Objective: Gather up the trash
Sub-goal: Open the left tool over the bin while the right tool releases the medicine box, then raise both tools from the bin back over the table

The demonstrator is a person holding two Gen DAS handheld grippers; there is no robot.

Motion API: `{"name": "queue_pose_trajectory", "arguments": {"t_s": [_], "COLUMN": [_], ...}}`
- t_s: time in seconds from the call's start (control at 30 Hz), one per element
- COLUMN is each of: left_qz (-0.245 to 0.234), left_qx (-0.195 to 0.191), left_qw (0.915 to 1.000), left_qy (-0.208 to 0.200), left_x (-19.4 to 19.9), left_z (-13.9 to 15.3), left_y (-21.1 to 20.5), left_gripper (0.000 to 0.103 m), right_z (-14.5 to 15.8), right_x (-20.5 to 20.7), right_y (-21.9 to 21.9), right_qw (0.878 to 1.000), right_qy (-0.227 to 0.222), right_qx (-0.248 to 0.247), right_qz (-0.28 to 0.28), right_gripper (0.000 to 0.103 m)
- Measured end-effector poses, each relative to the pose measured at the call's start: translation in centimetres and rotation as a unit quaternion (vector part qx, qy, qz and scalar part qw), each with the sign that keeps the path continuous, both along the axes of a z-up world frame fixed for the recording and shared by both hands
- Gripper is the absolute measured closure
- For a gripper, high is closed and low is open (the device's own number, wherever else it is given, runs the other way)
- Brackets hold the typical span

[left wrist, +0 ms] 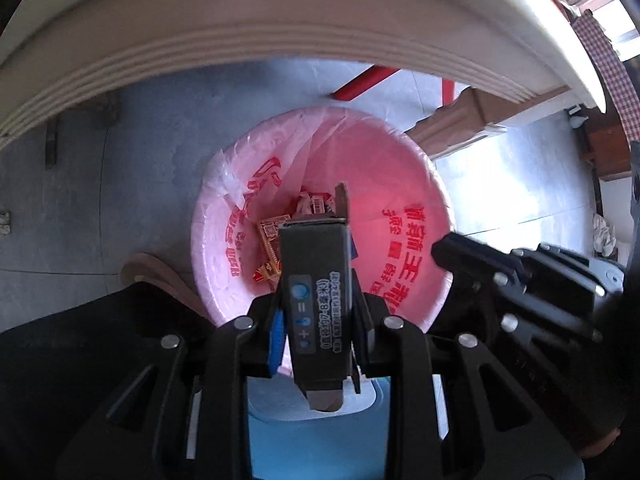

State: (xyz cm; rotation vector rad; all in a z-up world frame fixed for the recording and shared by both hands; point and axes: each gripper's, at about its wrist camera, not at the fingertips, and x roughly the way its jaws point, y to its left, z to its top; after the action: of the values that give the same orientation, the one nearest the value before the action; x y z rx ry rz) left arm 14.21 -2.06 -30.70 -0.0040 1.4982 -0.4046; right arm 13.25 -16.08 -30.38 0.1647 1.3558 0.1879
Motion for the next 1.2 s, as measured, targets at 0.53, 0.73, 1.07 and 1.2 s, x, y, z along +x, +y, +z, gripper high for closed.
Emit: {"name": "queue_pose_trajectory", "arguments": {"t_s": [0.53,0.73,1.07,1.2], "left_qz": [-0.007,-0.006,-0.026,-0.027], "left_qx": [0.061,0.078,0.09,0.085], "left_qw": [0.9978,0.996,0.9925,0.9904], "left_qy": [-0.026,-0.043,-0.079,-0.106], "left_x": [0.1,-0.2,-0.9,-0.1], "left_z": [-1.1,0.1,6.3,12.0], "left_y": [-0.4,0.1,1.4,3.1], "left_gripper": [0.039,0.039,0.039,0.039], "right_z": [-2.1,-1.6,3.9,8.9], "right_x": [0.4,0.4,-0.2,-0.1], "right_y": [-2.1,-2.0,-2.2,-3.2], "right_qw": [0.999,0.999,0.999,0.995], "right_qy": [0.014,0.008,-0.035,-0.082], "right_qx": [-0.005,-0.005,0.018,0.028], "right_qz": [-0.034,-0.033,-0.033,-0.043], "right_gripper": [0.063,0.055,0.052,0.049]}}
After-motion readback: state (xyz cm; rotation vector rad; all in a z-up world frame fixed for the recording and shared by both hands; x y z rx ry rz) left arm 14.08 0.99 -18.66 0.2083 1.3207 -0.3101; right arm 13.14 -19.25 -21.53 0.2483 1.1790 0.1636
